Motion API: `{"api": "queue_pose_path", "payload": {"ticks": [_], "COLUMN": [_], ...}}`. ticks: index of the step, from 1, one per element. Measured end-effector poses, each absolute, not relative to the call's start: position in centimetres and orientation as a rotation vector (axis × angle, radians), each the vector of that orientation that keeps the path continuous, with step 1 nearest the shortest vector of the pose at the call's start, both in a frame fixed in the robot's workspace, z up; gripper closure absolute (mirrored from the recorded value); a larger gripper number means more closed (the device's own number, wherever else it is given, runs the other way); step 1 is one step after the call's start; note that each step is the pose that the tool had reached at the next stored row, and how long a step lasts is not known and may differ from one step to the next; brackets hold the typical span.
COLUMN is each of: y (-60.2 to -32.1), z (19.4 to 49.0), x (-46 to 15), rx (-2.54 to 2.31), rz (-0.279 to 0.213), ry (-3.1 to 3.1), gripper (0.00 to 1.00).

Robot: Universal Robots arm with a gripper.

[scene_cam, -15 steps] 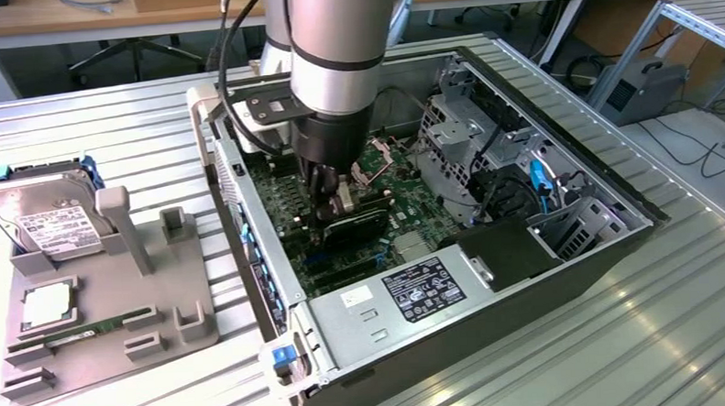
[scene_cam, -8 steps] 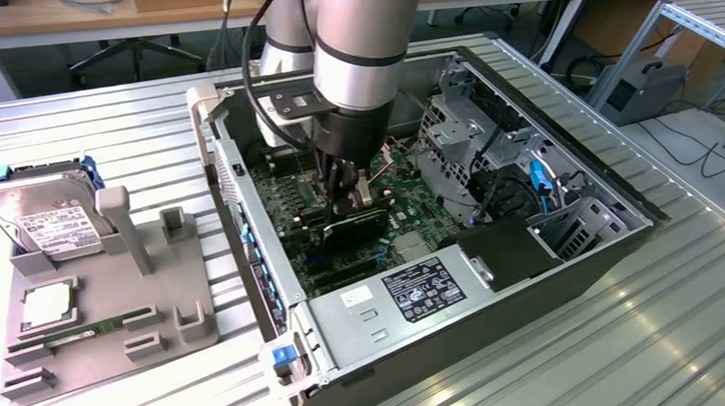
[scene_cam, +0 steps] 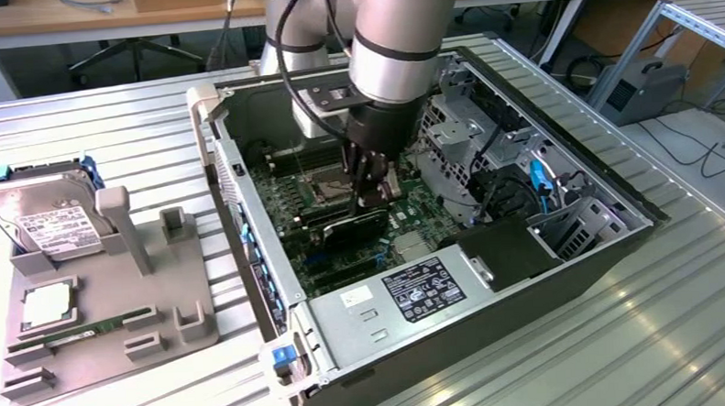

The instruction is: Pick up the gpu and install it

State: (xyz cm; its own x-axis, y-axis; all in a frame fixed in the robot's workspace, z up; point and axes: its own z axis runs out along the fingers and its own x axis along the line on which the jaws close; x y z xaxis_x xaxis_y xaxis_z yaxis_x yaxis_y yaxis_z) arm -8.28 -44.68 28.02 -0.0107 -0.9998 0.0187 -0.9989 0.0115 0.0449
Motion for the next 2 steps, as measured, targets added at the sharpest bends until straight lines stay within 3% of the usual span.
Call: {"api": "queue_pose_path", "payload": {"ticks": [2], "y": [-44.68], "z": [28.02], "x": [-7.94], "rx": [2.177], "rz": [-0.03], "ry": [-2.201], "gripper": [0.89]}}
